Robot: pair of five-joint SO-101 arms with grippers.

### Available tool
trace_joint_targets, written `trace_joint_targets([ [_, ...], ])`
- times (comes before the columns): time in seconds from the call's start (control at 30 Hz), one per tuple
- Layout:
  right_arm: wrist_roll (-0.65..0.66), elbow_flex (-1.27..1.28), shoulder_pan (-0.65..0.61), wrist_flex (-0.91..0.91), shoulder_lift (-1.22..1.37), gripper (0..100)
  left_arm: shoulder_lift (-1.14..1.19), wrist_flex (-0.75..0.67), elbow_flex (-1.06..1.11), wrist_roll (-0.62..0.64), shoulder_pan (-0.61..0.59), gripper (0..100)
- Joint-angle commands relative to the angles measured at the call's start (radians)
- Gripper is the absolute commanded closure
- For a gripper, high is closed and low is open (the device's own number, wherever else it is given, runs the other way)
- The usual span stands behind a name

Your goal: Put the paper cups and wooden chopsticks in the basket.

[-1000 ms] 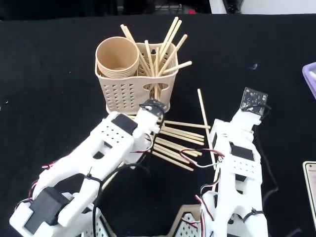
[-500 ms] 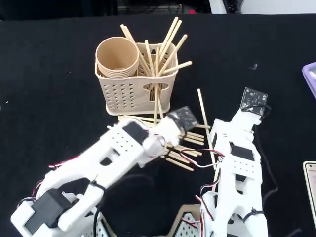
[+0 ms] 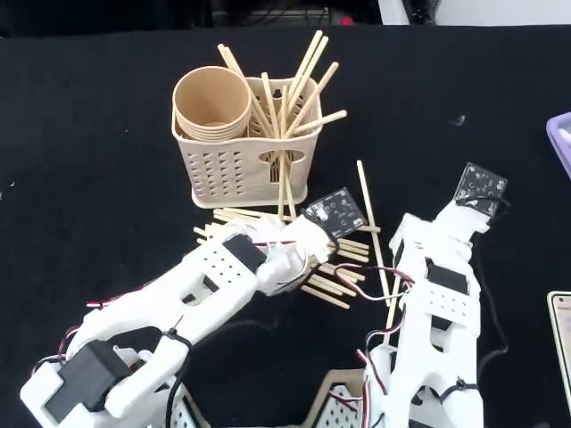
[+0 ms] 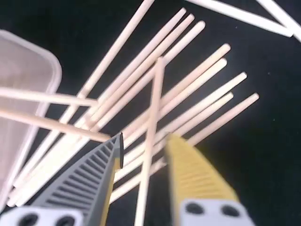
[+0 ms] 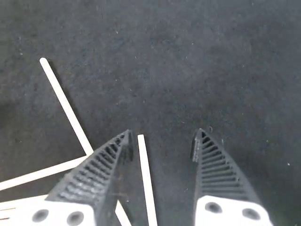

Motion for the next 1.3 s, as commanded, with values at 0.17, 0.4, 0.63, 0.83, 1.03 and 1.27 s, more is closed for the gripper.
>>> trace_joint_targets([
  [0.17, -0.009, -0.042, 0.012, -0.028, 0.001, 78.7, -0.017, -0.054, 0.077, 0.008, -0.008, 79],
  [0.4, -0.009, -0.042, 0.012, -0.028, 0.001, 78.7, 0.044, -0.213, 0.137, 0.015, -0.010, 79],
  [0.63, -0.009, -0.042, 0.012, -0.028, 0.001, 78.7, 0.215, -0.206, 0.008, 0.075, -0.053, 79],
  [0.83, -0.009, -0.042, 0.012, -0.028, 0.001, 78.7, 0.216, -0.175, 0.005, 0.077, -0.021, 79],
  [1.03, -0.009, -0.042, 0.012, -0.028, -0.001, 78.7, 0.216, -0.068, -0.016, -0.017, 0.004, 79],
  [1.27, -0.009, -0.042, 0.011, -0.028, -0.001, 78.7, 0.226, 0.044, -0.070, -0.069, 0.001, 79],
])
